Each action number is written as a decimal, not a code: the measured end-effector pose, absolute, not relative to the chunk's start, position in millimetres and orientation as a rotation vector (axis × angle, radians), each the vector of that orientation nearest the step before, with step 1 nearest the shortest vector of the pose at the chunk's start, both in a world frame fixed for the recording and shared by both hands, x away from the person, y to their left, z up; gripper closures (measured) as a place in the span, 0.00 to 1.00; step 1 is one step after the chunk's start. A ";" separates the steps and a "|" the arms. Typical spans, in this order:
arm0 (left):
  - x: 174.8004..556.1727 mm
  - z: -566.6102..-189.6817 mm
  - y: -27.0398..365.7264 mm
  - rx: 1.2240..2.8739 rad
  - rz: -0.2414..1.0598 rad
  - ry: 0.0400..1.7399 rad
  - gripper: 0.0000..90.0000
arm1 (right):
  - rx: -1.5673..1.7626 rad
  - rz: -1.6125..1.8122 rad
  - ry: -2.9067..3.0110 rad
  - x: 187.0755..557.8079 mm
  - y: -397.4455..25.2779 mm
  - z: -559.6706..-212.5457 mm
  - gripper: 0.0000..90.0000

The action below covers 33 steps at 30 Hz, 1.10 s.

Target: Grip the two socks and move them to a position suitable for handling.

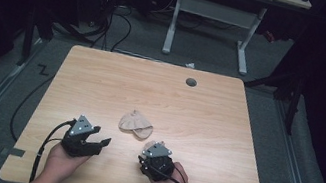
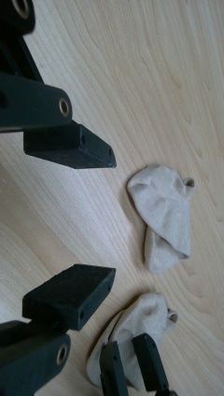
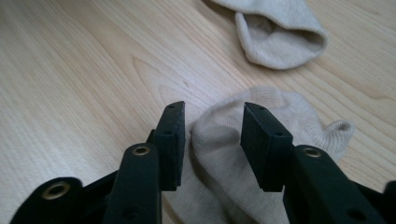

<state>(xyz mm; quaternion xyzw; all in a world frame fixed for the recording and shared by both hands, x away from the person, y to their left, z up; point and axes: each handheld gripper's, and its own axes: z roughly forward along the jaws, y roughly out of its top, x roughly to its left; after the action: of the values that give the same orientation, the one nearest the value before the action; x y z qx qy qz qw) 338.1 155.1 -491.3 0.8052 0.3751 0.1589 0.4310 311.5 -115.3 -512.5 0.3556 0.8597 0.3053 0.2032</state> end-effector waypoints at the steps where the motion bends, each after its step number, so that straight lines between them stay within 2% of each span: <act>1: 338.1 -491.3 155.1 2.008 0.396 0.935 0.45 | 0.992 0.852 2.399 311.5 -115.3 -512.5 0.65; 7: 342.5 -493.6 154.1 2.018 0.384 0.935 0.45 | 1.059 0.883 2.386 316.9 -121.3 -521.8 0.70; 10: 341.0 -492.2 151.7 2.020 0.386 0.919 0.45 | 1.041 0.846 2.398 318.0 -121.0 -517.7 0.85; 13: 339.7 -491.4 150.3 2.023 0.383 0.918 0.45 | 1.045 0.862 2.376 318.8 -122.9 -514.8 0.96; 21: 337.2 -489.4 143.4 2.027 0.379 0.901 0.46 | 1.035 0.942 2.295 309.5 -129.7 -501.6 0.98; 29: 334.4 -494.1 122.9 2.062 0.369 0.872 0.50 | 1.114 1.090 2.155 299.8 -164.4 -489.5 0.97; 33: 331.1 -493.3 100.6 2.064 0.369 0.845 0.52 | 1.153 1.089 2.115 297.3 -182.2 -490.2 0.97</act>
<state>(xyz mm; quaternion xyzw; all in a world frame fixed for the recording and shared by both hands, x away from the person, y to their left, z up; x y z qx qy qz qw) 331.1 100.6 -493.3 0.8258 0.3381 0.1477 0.4265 297.3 -182.2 -490.2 0.4228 0.7753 0.3992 0.2466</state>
